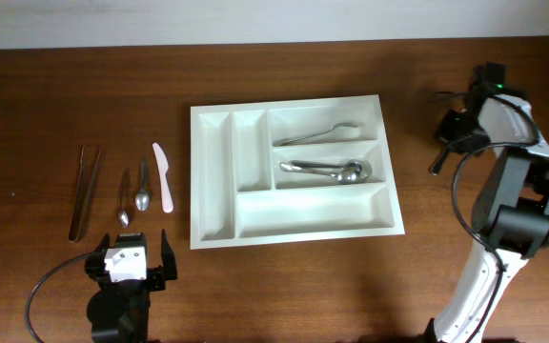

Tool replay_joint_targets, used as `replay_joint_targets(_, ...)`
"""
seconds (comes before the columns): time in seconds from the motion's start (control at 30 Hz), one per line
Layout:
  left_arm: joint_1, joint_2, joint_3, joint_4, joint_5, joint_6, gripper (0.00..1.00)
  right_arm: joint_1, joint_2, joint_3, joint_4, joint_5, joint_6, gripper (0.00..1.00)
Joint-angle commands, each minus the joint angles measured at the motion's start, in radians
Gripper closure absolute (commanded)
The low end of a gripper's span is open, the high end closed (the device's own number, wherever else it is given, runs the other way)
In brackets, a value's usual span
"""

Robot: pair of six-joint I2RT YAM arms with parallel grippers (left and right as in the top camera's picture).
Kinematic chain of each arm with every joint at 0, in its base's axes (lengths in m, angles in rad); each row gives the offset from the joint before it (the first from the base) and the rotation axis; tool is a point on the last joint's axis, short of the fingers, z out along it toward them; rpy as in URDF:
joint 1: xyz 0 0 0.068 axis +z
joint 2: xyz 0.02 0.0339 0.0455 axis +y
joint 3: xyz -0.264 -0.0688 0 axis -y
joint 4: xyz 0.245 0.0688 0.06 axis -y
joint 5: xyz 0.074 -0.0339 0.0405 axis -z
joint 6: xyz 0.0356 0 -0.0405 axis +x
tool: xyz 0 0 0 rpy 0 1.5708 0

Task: Pack container
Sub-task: 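Carry the fork into the upper-right compartment and release it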

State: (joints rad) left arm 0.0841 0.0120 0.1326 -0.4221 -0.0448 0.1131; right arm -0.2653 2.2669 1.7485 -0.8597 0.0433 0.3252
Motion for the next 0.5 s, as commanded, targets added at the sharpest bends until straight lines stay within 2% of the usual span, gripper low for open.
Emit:
replay_joint_targets(0.0, -0.006, -0.006, -0.008, 0.002, -0.007, 0.016, 0.01, 0.050, -0.090, 0.052, -0.001, 0.021, -0.092, 0.96)
replay_joint_targets(0.23, -0.006, -0.006, -0.008, 0.002, -0.007, 0.016, 0.01, 0.071, -0.169, 0.161, -0.010, 0.008, -0.188, 0.96)
replay_joint_targets(0.47, -0.006, -0.006, -0.008, 0.002, -0.006, 0.016, 0.01, 0.115, -0.198, 0.245, -0.051, -0.127, -0.510, 0.96)
